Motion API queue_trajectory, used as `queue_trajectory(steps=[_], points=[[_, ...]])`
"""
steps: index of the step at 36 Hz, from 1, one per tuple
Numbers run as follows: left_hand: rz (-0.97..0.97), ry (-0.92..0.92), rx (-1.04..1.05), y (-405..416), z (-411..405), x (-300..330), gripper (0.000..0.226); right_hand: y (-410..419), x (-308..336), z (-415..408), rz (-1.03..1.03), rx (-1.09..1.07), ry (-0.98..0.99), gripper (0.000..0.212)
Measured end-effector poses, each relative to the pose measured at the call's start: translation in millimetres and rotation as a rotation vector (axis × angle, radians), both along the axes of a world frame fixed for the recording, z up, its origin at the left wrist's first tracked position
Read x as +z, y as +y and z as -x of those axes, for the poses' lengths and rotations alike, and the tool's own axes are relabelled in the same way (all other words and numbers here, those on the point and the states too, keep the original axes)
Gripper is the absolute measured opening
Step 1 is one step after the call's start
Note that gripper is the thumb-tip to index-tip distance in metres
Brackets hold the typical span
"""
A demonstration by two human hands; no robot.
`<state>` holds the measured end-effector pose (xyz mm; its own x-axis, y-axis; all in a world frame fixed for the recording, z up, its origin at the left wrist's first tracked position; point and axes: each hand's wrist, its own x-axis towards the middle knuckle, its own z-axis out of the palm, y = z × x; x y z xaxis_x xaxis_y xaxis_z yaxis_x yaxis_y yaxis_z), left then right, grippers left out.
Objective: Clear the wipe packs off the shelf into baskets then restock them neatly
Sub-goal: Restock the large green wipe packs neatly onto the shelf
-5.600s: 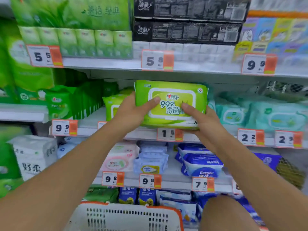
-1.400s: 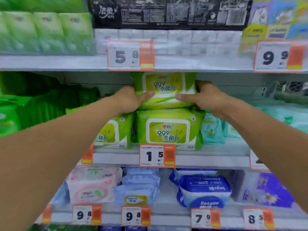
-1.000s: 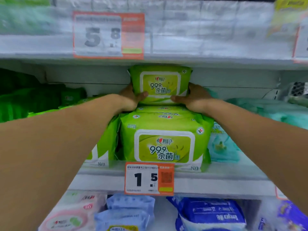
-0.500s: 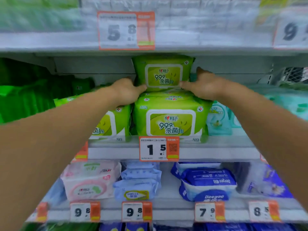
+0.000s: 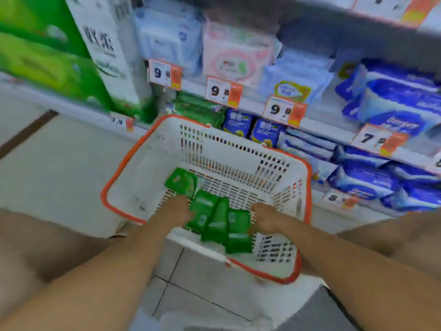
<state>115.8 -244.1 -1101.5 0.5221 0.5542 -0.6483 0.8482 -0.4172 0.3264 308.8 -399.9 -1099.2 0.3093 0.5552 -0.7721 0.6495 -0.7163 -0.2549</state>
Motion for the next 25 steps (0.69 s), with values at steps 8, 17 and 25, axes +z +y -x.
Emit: queue_trajectory(steps=[8,17,25], points=[[0.188,0.009,0.044,13,-11,-37,0.051,30,-62,-1,0.158,-0.324,0.021,0.069],[0.296,0.034,0.118,37,-30,-53,0.042,46,-140,9,0.053,-0.935,0.124,0.123],[0.446,-0.023,0.524,40,-31,-57,0.042,55,-117,14,0.058,-0.912,0.255,0.04]])
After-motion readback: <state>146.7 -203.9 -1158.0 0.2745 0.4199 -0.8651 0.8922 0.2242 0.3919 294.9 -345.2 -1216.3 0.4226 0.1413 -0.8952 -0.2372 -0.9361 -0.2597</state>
